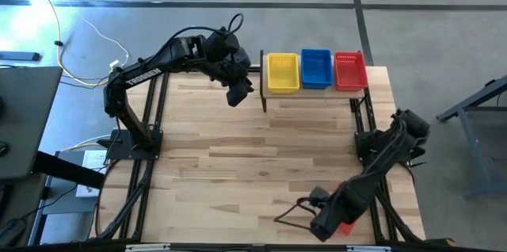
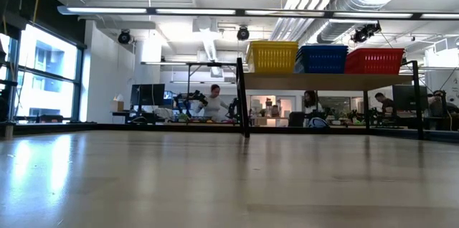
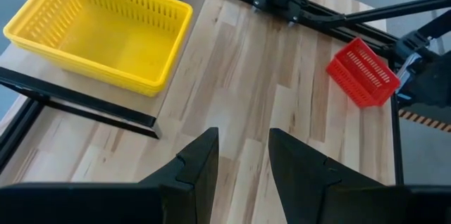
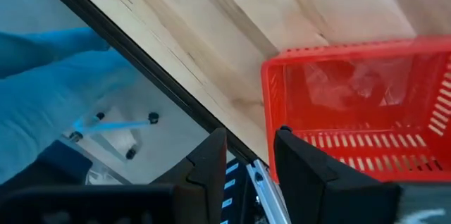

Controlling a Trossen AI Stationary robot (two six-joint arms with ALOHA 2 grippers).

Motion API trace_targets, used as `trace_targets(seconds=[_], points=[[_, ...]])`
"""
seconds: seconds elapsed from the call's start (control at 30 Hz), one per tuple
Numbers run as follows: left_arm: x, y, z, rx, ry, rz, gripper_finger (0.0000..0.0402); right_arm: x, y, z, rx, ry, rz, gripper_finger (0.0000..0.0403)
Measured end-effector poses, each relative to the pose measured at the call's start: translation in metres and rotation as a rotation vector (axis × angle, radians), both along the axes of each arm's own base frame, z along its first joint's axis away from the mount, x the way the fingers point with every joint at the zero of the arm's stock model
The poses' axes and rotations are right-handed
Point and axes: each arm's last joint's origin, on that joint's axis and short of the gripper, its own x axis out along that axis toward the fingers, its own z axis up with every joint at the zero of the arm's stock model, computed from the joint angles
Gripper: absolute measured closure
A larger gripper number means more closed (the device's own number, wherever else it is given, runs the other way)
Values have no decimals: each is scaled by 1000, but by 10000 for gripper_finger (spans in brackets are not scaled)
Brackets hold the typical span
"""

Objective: Stack baskets on shelf by color
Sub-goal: Stack the red bin on top of the other red bins on the shelf

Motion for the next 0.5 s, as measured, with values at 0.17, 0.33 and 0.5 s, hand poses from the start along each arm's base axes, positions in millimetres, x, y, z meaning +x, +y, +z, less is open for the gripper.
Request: trace_targets(seconds=[0.17, 0.33, 0.5], points=[[0, 0, 0, 0, 0, 0, 285, -3, 11, -11, -19, 32, -19, 298], [0, 0, 0, 6, 1, -6, 285, -8, 21, -21, -37, 64, -51, 298], [0, 0, 0, 18, 2, -19, 285, -10, 30, -31, -51, 76, -76, 298]])
